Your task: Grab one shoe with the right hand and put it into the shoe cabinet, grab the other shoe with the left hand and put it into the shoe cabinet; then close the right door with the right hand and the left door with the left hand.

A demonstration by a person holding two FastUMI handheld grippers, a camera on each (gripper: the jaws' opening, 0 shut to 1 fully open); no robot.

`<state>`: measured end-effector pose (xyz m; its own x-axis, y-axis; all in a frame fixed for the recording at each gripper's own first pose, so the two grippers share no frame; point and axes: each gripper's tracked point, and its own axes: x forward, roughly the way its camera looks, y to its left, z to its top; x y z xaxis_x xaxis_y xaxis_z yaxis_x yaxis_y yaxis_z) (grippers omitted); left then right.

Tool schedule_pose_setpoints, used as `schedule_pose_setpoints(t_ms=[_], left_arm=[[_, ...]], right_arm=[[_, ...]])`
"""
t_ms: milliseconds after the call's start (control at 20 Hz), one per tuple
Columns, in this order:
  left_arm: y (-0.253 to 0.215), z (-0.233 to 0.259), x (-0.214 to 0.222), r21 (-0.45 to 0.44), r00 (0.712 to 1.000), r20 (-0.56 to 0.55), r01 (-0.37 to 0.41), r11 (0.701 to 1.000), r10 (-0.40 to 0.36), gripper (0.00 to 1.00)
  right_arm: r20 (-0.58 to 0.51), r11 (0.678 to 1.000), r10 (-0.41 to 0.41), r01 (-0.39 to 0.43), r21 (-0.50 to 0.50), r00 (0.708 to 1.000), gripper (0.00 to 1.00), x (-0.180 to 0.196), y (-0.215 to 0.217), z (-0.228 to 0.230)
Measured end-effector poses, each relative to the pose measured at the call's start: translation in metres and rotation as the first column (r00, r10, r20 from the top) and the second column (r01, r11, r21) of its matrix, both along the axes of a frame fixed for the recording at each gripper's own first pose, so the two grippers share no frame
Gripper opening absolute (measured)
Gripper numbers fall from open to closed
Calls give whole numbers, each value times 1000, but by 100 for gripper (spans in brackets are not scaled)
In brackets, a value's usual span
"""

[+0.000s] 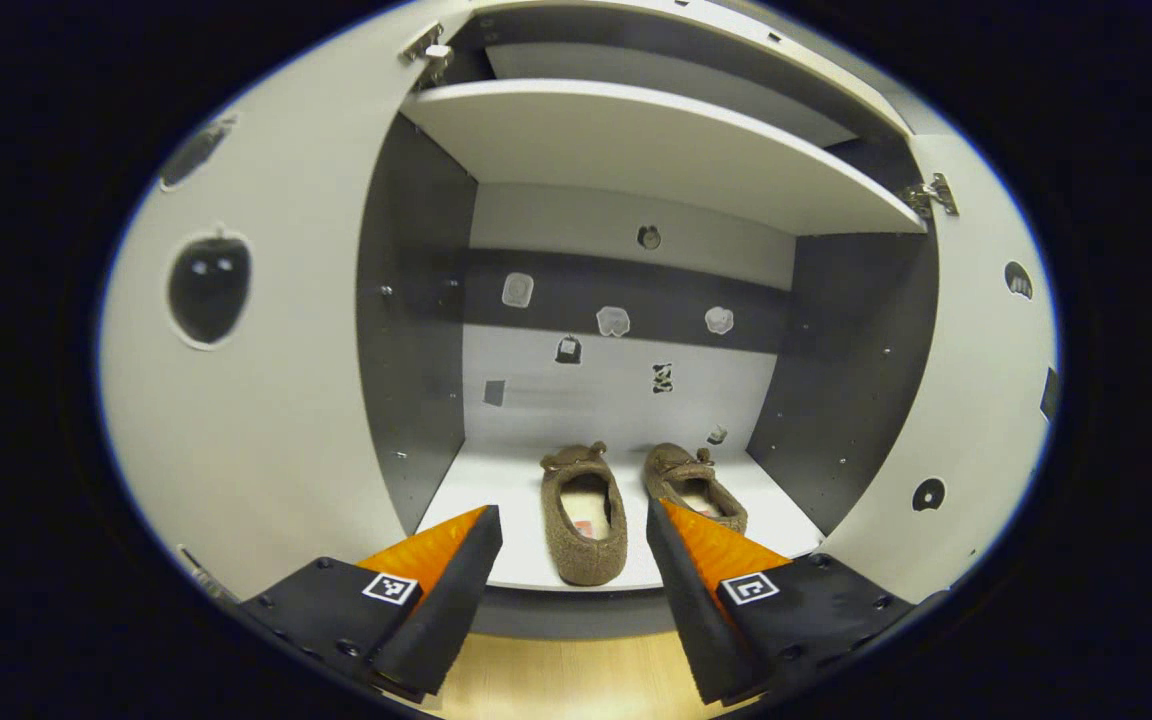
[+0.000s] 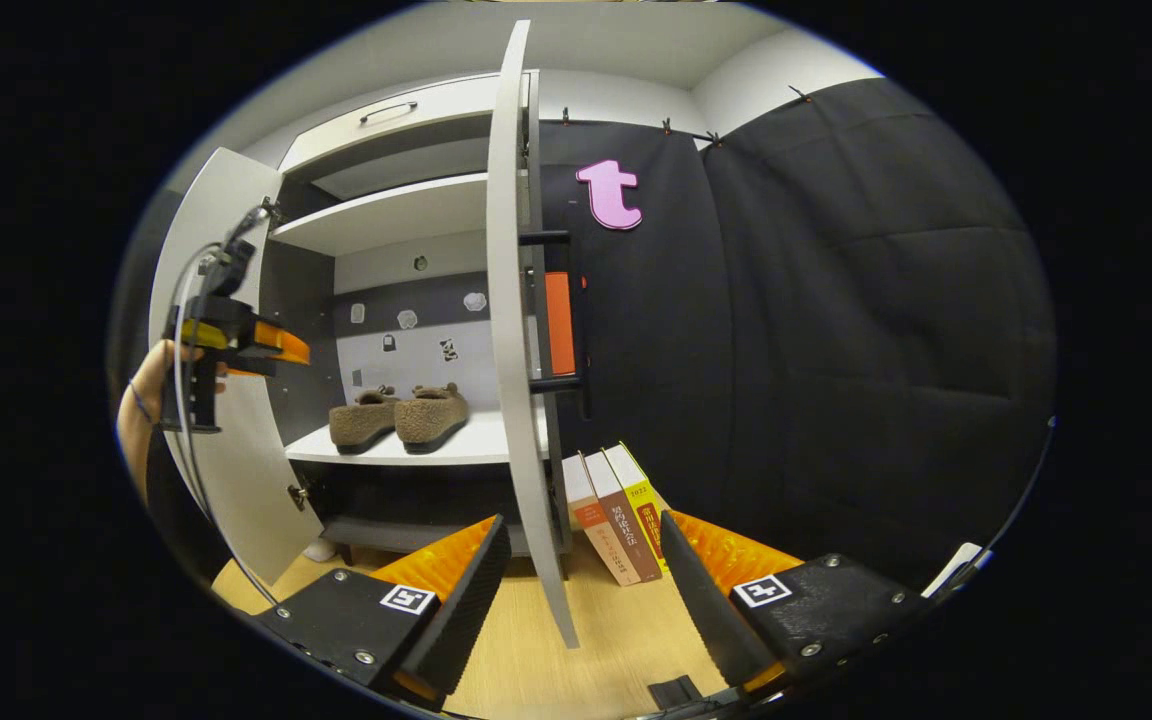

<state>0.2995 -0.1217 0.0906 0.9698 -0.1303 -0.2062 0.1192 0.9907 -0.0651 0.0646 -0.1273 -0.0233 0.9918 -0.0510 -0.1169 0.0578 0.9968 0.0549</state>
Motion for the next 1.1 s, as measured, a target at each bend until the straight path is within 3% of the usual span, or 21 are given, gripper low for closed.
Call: schedule_pose_setpoints(t_ms=[450,650,850,950,1000,1100], left_arm=[[38,15,-131,-31,986,151,-71,997,75,97],[64,-10,-181,7,989,124,-84,996,83,96],[108,-28,-216,57,979,136,-160,985,151,94],[131,-37,-231,65,973,131,-198,978,188,99],[143,-40,-236,68,971,126,-214,974,204,97],[163,-44,-242,64,966,115,-238,969,230,96]], right_arm=[[-7,1000,-24,24,-8,1000,93,26,-43,-12],[20,1000,0,0,-16,1000,93,50,-45,-9],[44,1000,2,-2,-7,999,93,72,-43,-5],[56,1000,-13,14,-15,998,99,77,-43,-4],[62,1000,-21,22,-16,998,92,77,-43,-3],[61,999,-33,34,-2,998,91,76,-38,-4]])
